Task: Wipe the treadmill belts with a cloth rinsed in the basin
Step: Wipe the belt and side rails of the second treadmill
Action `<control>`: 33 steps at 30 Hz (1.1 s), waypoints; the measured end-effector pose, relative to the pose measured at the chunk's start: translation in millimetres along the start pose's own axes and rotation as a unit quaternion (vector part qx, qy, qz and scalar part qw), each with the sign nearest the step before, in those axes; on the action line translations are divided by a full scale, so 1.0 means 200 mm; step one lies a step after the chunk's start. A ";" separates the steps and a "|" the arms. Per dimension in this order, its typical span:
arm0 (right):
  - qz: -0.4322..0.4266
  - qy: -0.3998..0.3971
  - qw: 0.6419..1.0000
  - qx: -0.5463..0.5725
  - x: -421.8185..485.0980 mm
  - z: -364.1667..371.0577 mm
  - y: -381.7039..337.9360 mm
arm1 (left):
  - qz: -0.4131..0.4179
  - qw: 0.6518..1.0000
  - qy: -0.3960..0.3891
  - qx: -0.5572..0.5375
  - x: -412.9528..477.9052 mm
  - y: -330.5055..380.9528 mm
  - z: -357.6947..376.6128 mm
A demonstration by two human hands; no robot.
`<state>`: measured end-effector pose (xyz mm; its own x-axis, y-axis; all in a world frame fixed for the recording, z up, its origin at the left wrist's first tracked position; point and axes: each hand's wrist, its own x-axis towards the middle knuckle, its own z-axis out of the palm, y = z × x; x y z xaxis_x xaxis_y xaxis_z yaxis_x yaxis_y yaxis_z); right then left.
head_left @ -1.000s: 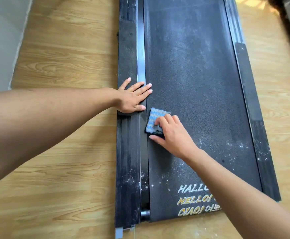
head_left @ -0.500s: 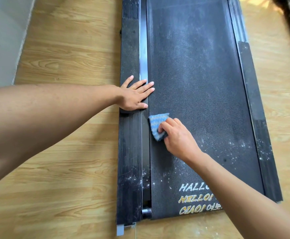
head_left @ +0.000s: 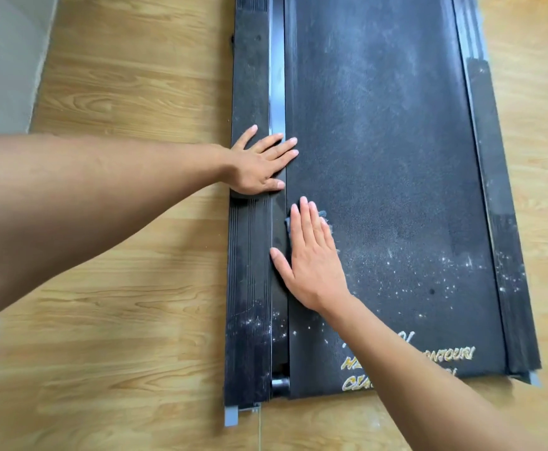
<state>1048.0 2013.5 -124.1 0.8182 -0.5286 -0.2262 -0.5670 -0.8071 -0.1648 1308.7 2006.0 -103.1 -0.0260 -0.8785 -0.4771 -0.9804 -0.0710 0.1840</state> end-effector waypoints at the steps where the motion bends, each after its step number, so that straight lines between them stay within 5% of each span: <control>1: -0.003 -0.002 1.000 0.004 -0.08 0.01 -0.01 | 0.000 1.000 -0.001 0.001 0.00 0.00 0.00; 11: 0.026 -0.024 0.999 -0.042 -0.93 0.26 -0.17 | 0.008 1.000 0.005 -0.006 0.01 0.00 0.02; 16: 0.042 0.016 0.999 -0.019 -0.64 0.19 -0.17 | 0.007 1.000 0.014 -0.008 0.01 -0.01 0.02; 23: 0.092 0.039 0.995 -0.007 0.31 -0.04 -0.03 | -0.001 1.000 0.005 -0.029 -0.01 0.00 -0.01; 33: 0.032 -0.019 0.998 0.045 -0.79 0.18 -0.13 | -0.082 0.994 -0.069 0.026 -0.05 0.16 -0.16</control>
<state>928.6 2127.4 -119.0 0.7769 -0.5661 -0.2756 -0.6255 -0.7443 -0.2341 1283.9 1997.0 -65.4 0.1113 -0.7843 -0.6103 -0.9824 -0.1795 0.0516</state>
